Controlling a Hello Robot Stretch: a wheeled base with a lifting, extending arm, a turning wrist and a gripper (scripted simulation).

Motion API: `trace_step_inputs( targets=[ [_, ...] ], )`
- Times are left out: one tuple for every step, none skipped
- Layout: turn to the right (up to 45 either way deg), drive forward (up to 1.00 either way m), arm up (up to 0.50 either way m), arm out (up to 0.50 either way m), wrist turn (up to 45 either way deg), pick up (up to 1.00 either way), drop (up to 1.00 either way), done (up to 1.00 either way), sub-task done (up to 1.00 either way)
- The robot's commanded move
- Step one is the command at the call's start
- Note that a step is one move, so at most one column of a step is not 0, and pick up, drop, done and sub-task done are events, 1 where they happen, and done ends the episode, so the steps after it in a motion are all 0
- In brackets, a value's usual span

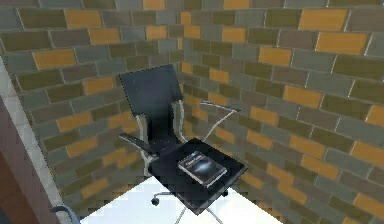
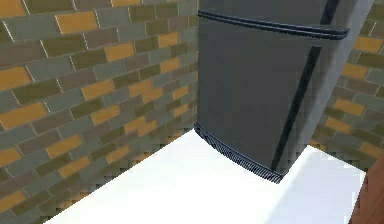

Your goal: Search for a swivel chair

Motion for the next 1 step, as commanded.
trace_step_inputs(
  targets=[
    [0.0, 0.00, 0.00, 0.00, 0.0, 0.00, 0.00, 1.00, 0.00]
  ],
)
